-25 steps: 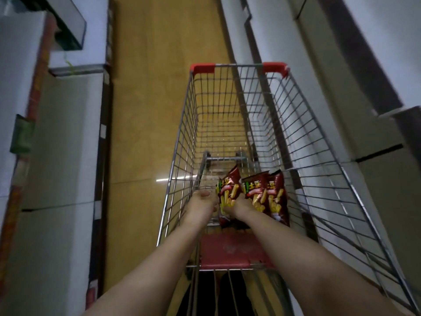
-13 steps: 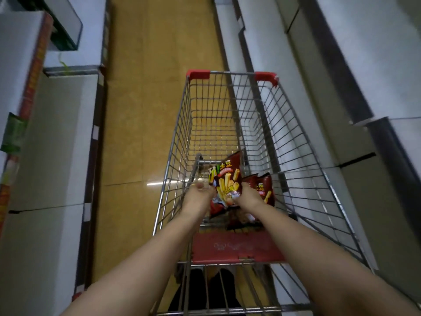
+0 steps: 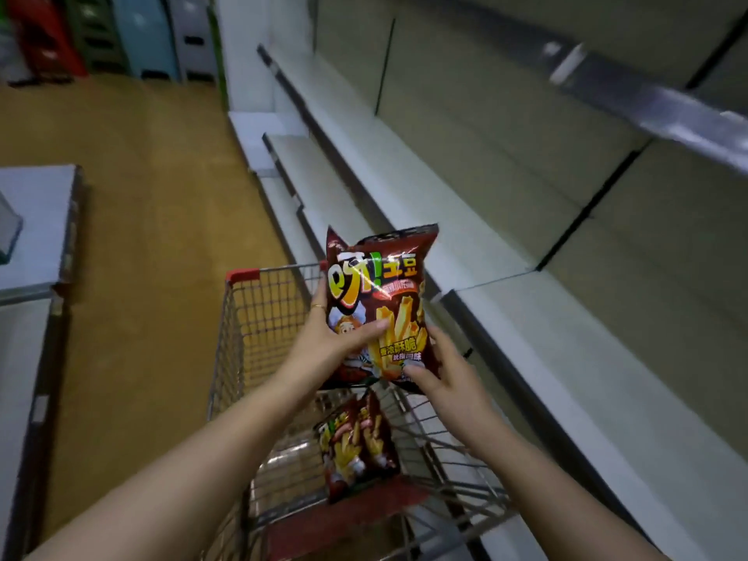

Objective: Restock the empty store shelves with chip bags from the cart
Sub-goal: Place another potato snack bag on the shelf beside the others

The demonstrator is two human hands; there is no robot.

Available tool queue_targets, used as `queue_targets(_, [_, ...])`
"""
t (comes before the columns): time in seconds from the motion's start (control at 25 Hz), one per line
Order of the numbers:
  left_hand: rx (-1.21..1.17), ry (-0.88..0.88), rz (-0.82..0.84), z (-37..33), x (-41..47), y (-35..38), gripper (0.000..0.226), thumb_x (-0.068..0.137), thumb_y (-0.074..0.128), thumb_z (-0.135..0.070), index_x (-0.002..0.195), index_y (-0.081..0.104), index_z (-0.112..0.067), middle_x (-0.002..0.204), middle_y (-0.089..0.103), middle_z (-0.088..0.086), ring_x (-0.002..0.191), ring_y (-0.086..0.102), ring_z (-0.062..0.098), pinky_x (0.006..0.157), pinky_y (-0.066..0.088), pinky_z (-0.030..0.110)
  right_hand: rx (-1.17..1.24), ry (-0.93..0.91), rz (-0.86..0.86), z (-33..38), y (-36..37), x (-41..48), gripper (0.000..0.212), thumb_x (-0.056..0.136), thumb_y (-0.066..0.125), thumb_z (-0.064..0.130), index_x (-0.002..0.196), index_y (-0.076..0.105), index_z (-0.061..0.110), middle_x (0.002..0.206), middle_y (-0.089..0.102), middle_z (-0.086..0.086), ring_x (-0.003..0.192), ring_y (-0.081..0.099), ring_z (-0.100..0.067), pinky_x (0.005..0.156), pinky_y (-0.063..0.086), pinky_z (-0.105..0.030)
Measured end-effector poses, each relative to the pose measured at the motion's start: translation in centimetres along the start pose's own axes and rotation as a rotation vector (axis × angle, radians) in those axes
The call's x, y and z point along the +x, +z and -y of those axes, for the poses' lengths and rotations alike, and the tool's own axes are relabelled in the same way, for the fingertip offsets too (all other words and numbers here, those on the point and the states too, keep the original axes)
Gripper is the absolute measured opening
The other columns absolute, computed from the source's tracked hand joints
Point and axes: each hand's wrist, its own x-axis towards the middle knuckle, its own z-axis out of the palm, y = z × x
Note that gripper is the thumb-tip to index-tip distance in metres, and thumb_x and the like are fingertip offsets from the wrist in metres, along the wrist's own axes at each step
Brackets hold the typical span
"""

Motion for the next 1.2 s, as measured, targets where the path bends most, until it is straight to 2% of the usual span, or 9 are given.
queue_targets(0.2, [-0.015,0.221,0.131,-8.3,-3.3,7.4,0.088,0.060,0.078,-0.031,0.137,0.036,-0.032,0.111,0.066,-0.010,0.093,0.069,0.007,0.074,0.058,0.025,-0.125,-0.179,-0.165,5.9,-8.9,-6.8,0.049,0.089,0.059,0.028,0.125,0.035,0.050,0.112,0.060,0.024,0.103,0.059,0.004,0.090,0.051,-0.029])
queue_targets(0.4, [-0.044,0.345,0.334,-14.6,-8.2,17.3,0.078,0.062,0.078,-0.029,0.132,0.043,-0.031,0.110,0.069,-0.006,0.092,0.071,0.015,0.074,0.059,0.031,-0.285,-0.206,-0.452,11.2,-17.4,-16.3,0.047,0.077,0.054,0.056,0.117,0.030,0.057,0.104,0.054,0.035,0.094,0.055,0.017,0.074,0.047,-0.009])
queue_targets(0.52, [-0.047,0.395,0.491,-18.0,-11.0,23.6,0.062,0.066,0.077,-0.023,0.122,0.050,-0.027,0.104,0.072,-0.003,0.088,0.072,0.016,0.069,0.059,0.029,-0.406,-0.183,-0.655,12.3,-22.3,-21.2,0.066,0.082,0.054,0.052,0.138,0.020,0.045,0.118,0.057,0.024,0.102,0.058,0.003,0.085,0.051,-0.025])
queue_targets(0.68, [0.028,0.321,0.708,-21.4,-12.9,31.8,0.064,0.063,0.079,-0.029,0.120,0.054,-0.017,0.100,0.074,0.005,0.085,0.072,0.024,0.074,0.058,0.038,-0.549,-0.038,-0.836,12.9,-28.3,-26.3,0.067,0.088,0.048,0.052,0.145,0.018,0.033,0.123,0.061,0.004,0.109,0.058,-0.020,0.089,0.048,-0.037])
queue_targets(0.88, [0.217,0.138,0.893,-23.5,-12.6,40.8,0.044,0.072,0.072,-0.041,0.105,0.067,-0.012,0.097,0.074,0.009,0.081,0.072,0.023,0.077,0.057,0.034,-0.593,0.212,-0.963,13.1,-34.2,-28.7,0.050,0.093,0.041,0.049,0.133,0.038,0.019,0.121,0.059,-0.013,0.111,0.054,-0.034,0.092,0.045,-0.041])
queue_targets(1.0, [0.308,0.077,0.967,-23.7,-11.2,45.8,0.029,0.081,0.067,-0.038,0.092,0.068,-0.011,0.083,0.074,0.008,0.069,0.070,0.020,0.070,0.058,0.030,-0.595,0.387,-1.024,11.9,-37.5,-28.0,0.045,0.094,0.042,0.043,0.125,0.043,0.010,0.122,0.056,-0.019,0.111,0.053,-0.037,0.086,0.045,-0.036])
queue_targets(1.08, [0.284,0.062,0.949,-23.5,-10.5,48.6,0.023,0.082,0.069,-0.029,0.092,0.067,-0.009,0.077,0.073,0.009,0.070,0.070,0.023,0.075,0.058,0.035,-0.544,0.507,-1.004,11.5,-39.4,-27.1,0.042,0.095,0.046,0.037,0.124,0.047,0.006,0.123,0.055,-0.018,0.108,0.054,-0.033,0.077,0.039,-0.030])
queue_targets(1.12, [0.244,0.087,0.951,-23.1,-9.9,49.8,0.028,0.079,0.073,-0.026,0.100,0.066,-0.008,0.085,0.073,0.011,0.078,0.069,0.026,0.082,0.056,0.040,-0.503,0.544,-0.975,11.3,-40.3,-26.4,0.040,0.095,0.048,0.033,0.123,0.050,0.005,0.122,0.056,-0.017,0.102,0.055,-0.030,0.074,0.039,-0.028])
queue_targets(1.2, [0.191,0.182,0.947,-22.4,-8.4,52.4,0.065,0.061,0.087,-0.029,0.118,0.061,-0.012,0.106,0.070,0.012,0.095,0.066,0.029,0.089,0.052,0.048,-0.482,0.605,-0.860,10.7,-42.3,-24.7,0.037,0.094,0.049,0.021,0.126,0.051,0.001,0.127,0.054,-0.018,0.097,0.051,-0.024,0.082,0.042,-0.030])
